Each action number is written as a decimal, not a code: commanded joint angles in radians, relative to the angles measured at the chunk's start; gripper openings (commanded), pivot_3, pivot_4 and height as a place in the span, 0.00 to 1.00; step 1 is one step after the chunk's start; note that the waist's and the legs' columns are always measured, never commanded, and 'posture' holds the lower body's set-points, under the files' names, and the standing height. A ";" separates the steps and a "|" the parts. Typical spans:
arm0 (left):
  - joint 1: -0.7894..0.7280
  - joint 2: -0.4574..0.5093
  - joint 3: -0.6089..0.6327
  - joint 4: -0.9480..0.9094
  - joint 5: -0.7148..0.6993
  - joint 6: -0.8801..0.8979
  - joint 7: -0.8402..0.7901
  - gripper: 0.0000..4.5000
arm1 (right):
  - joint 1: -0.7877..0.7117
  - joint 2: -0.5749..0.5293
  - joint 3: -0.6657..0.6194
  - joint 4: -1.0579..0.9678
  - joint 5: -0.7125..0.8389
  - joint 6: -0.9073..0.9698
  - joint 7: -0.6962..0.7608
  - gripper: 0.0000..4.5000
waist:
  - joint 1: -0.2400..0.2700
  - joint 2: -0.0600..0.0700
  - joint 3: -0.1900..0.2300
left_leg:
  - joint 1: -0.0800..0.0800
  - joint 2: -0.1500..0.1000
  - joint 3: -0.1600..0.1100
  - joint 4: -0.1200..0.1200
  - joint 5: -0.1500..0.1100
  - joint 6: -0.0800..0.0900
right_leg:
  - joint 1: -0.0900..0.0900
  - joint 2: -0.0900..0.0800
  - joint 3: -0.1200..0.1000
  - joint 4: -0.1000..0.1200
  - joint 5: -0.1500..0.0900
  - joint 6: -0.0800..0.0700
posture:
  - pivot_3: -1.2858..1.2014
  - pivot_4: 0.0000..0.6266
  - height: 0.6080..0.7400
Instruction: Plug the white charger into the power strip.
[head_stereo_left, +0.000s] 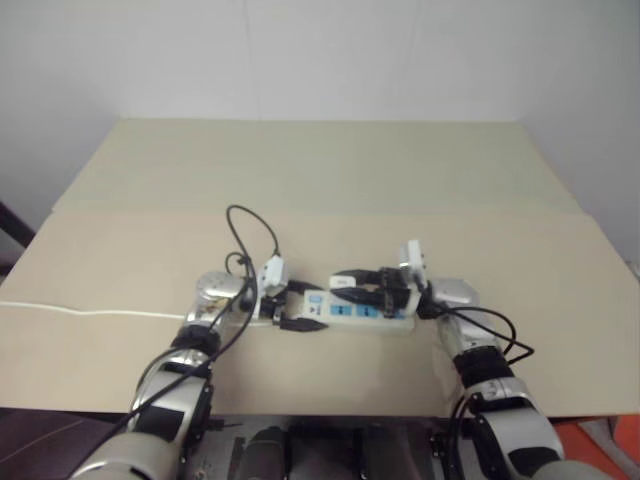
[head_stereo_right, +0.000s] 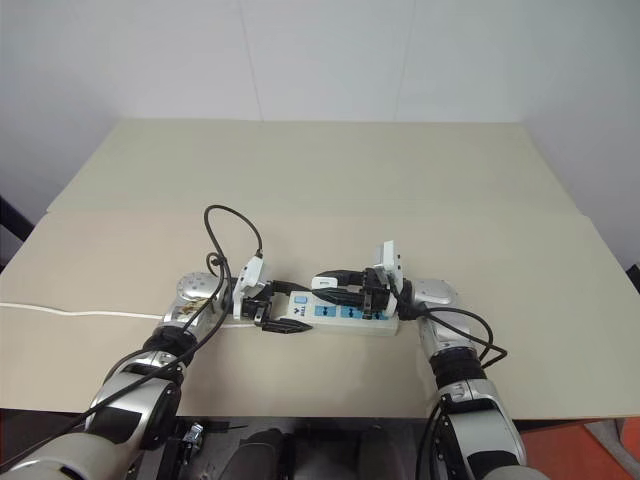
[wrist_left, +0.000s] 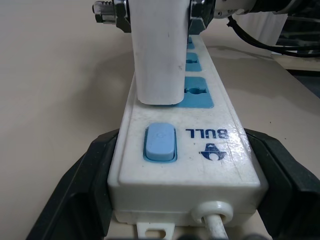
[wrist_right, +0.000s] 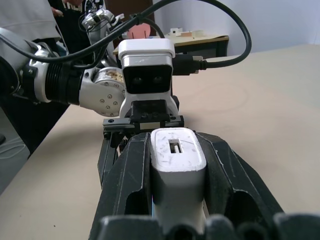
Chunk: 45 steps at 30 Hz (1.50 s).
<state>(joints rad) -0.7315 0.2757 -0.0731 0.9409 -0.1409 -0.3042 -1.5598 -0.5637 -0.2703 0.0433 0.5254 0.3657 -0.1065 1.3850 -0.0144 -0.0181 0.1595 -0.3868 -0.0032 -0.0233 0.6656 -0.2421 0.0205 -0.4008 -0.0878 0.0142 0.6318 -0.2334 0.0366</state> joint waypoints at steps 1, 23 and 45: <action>0.003 0.005 -0.010 -0.025 -0.001 0.000 0.006 0.74 | -0.006 -0.002 0.014 0.030 -0.020 -0.022 0.011 0.25 | 0.000 0.000 0.000 | 0.001 0.000 0.000 0.000 0.000 0.000 | 0.000 0.000 0.000 0.000 0.000 0.000 | 0.52 0.24 1.00; 0.003 0.015 -0.017 -0.037 -0.007 0.012 0.001 0.74 | 0.027 -0.034 0.069 0.158 -0.095 -0.063 -0.062 0.25 | -0.003 0.000 -0.002 | 0.015 0.001 -0.001 -0.001 0.000 0.000 | 0.014 0.000 0.001 -0.002 0.000 0.000 | 0.52 0.24 1.00; 0.011 0.029 0.016 -0.145 -0.068 0.065 0.052 0.99 | 0.076 -0.151 0.066 0.014 -0.083 -0.082 -0.029 1.00 | 0.006 -0.002 -0.003 | 0.014 0.000 -0.001 -0.003 0.000 0.000 | 0.014 0.000 0.001 -0.003 -0.001 0.000 | 0.52 0.24 1.00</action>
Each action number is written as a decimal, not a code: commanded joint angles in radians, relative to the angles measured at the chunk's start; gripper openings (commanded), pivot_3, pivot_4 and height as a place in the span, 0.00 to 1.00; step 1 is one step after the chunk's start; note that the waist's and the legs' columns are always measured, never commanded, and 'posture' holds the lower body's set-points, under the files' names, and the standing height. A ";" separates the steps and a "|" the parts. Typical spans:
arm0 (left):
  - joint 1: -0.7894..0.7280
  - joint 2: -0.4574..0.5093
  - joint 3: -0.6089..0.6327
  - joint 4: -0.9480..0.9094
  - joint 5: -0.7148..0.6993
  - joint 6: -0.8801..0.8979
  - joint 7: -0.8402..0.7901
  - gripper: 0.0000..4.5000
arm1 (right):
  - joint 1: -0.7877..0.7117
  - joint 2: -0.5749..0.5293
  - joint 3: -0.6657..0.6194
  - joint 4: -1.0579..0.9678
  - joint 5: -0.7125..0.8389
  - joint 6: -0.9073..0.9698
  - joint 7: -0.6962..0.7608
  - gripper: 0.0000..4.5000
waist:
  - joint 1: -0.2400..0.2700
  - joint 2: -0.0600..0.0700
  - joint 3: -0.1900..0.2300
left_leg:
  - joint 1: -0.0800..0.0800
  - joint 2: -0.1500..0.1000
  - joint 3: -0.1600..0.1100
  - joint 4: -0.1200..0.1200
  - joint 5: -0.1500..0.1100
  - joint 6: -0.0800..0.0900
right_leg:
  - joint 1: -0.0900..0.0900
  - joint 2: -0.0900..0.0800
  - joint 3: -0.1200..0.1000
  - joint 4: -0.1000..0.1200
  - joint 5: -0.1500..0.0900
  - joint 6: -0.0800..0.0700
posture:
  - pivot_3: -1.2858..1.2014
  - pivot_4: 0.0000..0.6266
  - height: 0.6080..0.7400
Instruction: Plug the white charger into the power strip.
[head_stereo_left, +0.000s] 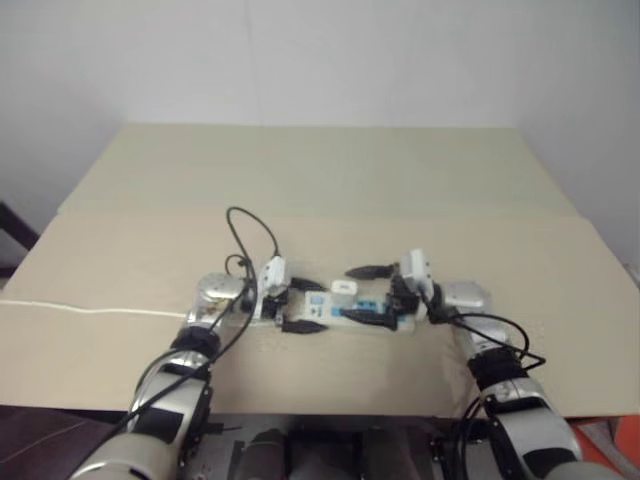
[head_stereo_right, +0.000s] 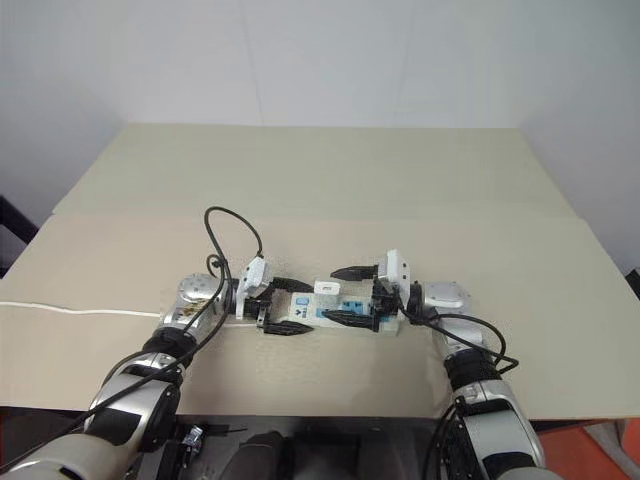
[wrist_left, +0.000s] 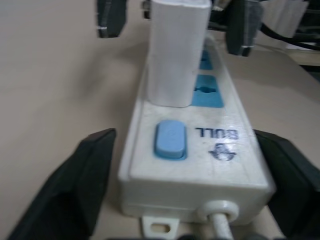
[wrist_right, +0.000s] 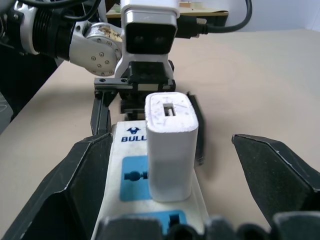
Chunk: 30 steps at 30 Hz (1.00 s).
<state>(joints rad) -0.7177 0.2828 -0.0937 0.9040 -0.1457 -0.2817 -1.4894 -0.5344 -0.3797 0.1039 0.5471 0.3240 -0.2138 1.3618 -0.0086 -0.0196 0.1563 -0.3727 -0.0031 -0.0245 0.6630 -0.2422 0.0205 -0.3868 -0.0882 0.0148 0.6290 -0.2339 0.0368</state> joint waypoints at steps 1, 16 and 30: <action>0.022 0.034 0.049 -0.174 -0.088 0.045 -0.014 0.99 | 0.061 -0.063 0.001 -0.049 -0.035 0.039 -0.007 1.00 | -0.001 0.000 0.000 | 0.000 0.000 0.000 0.000 0.000 0.000 | 0.000 0.000 0.000 0.000 0.000 0.000 | 0.52 0.24 1.00; 0.509 0.578 0.266 -0.781 -0.296 0.387 -0.084 0.99 | 0.356 -0.604 -0.348 -0.591 0.081 0.379 -0.068 1.00 | -0.005 0.005 0.005 | -0.004 0.003 0.001 -0.004 0.000 0.000 | -0.007 -0.001 0.001 -0.001 -0.002 -0.002 | 0.52 0.24 1.00; 0.577 0.612 0.278 -0.814 -0.304 0.398 -0.010 0.99 | 0.511 -0.686 -0.481 -0.681 0.098 0.363 -0.041 1.00 | 0.003 0.004 0.006 | -0.006 0.004 0.001 -0.004 0.000 0.000 | -0.006 -0.002 0.000 -0.004 -0.002 -0.001 | 0.52 0.24 1.00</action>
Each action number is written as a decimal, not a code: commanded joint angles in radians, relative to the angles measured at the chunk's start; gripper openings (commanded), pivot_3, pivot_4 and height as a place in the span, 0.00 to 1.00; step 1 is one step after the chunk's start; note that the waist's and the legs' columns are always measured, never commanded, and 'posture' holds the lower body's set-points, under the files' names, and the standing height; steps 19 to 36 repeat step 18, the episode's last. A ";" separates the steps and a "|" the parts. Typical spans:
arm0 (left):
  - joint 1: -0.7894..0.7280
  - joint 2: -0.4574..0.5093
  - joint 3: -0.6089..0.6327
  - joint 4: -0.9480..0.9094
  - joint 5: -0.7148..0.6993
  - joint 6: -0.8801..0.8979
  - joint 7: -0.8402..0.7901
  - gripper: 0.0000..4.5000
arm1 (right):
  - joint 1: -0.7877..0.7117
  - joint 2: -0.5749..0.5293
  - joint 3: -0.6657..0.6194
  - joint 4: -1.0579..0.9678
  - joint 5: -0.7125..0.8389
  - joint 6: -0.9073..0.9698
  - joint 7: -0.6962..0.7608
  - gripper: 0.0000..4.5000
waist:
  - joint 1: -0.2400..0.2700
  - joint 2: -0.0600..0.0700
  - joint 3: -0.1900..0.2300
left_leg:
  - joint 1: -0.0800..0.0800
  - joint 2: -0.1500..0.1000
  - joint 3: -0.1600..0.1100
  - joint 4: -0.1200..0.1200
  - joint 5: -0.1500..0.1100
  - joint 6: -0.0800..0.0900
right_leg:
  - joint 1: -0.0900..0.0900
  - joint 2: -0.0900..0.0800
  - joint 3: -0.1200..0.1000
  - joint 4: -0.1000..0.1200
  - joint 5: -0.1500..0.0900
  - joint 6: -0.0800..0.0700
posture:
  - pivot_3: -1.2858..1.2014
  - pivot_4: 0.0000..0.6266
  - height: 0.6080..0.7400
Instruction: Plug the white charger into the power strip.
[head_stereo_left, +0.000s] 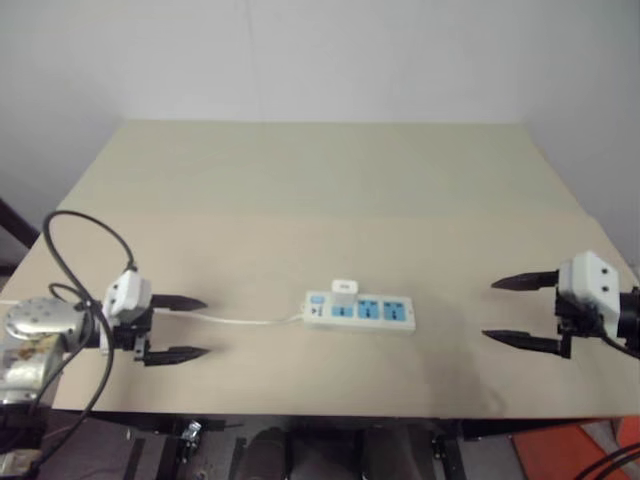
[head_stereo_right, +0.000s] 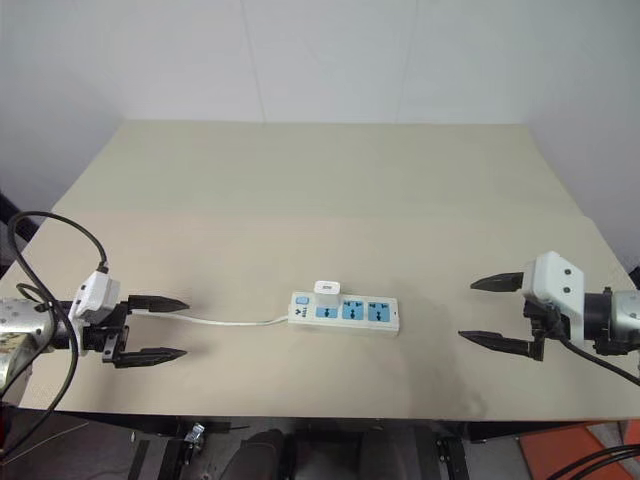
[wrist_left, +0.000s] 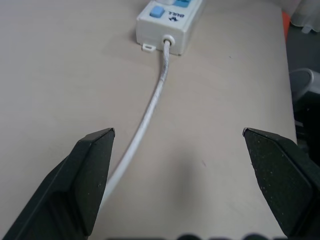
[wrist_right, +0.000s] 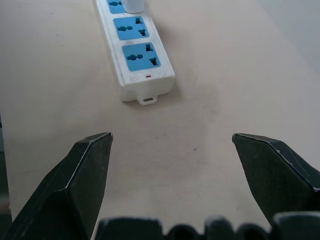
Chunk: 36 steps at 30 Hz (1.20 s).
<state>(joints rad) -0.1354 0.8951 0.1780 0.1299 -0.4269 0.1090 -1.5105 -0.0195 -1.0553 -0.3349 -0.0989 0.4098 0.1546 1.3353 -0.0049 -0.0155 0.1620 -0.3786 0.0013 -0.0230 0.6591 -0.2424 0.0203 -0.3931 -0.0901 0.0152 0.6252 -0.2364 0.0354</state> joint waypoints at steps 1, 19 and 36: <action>-0.005 -0.001 0.005 -0.043 -0.024 0.009 0.012 0.99 | -0.003 -0.007 -0.042 -0.036 0.008 -0.010 -0.023 1.00 | -0.002 0.000 0.000 | 0.000 0.000 0.000 0.000 0.000 0.000 | 0.000 0.000 0.000 0.000 0.000 0.000 | 0.52 0.24 1.00; 0.004 0.006 0.004 -0.037 -0.023 0.025 0.033 0.99 | 0.051 0.000 -0.068 -0.083 -0.014 -0.018 -0.078 1.00 | -0.003 0.000 0.000 | -0.001 0.000 0.000 0.000 0.000 0.000 | -0.001 0.000 0.000 0.000 0.000 0.000 | 0.52 0.24 1.00; 0.004 0.006 0.004 -0.037 -0.023 0.025 0.033 0.99 | 0.051 0.000 -0.068 -0.083 -0.014 -0.018 -0.078 1.00 | -0.003 0.000 0.000 | -0.001 0.000 0.000 0.000 0.000 0.000 | -0.001 0.000 0.000 0.000 0.000 0.000 | 0.52 0.24 1.00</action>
